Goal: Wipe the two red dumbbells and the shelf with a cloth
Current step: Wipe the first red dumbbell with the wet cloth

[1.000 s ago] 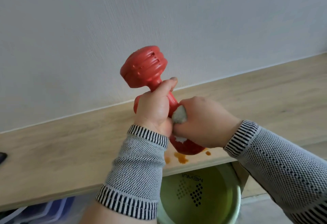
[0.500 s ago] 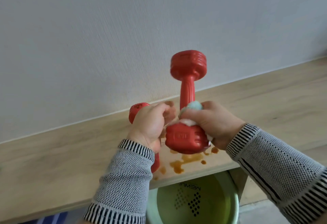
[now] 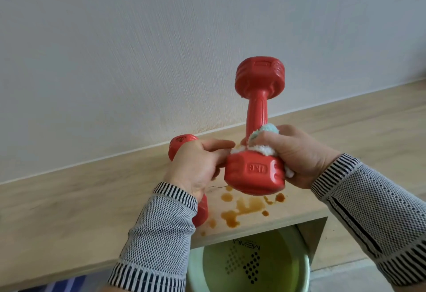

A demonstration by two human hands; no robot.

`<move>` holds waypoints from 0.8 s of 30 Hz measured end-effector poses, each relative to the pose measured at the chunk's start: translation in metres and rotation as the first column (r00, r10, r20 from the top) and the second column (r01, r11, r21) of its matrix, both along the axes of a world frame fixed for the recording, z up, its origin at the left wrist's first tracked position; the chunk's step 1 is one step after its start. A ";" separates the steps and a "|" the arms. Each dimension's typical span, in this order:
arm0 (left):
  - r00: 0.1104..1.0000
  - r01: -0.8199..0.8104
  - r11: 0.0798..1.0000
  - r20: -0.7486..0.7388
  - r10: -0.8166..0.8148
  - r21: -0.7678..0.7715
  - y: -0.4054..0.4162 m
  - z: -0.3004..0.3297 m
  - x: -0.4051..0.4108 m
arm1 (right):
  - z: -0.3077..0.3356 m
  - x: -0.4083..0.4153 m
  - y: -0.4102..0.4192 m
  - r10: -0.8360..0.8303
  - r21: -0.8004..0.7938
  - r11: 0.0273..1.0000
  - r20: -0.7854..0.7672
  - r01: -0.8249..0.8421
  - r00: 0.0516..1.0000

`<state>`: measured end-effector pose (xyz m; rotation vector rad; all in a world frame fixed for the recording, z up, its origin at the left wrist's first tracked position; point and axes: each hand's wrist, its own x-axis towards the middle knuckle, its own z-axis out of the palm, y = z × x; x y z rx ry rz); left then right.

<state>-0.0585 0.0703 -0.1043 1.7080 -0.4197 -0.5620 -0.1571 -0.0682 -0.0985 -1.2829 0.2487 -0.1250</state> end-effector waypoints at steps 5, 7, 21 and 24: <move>0.993 -0.054 0.997 0.108 0.049 0.047 0.000 -0.004 0.000 | 0.000 -0.001 0.004 -0.010 -0.050 0.999 -0.038 0.008 0.999; 0.984 -0.109 0.994 0.146 0.103 0.032 0.001 -0.005 0.003 | -0.001 0.001 0.002 -0.042 -0.090 0.995 -0.052 0.037 0.998; 0.945 0.215 0.976 -0.255 -0.203 0.018 -0.003 -0.007 -0.029 | -0.014 0.013 -0.004 -0.374 0.063 0.925 -0.024 0.375 0.927; 0.947 0.179 0.979 -0.255 -0.198 -0.094 -0.010 -0.010 -0.036 | -0.012 0.015 -0.005 -0.379 0.139 0.918 0.038 0.371 0.925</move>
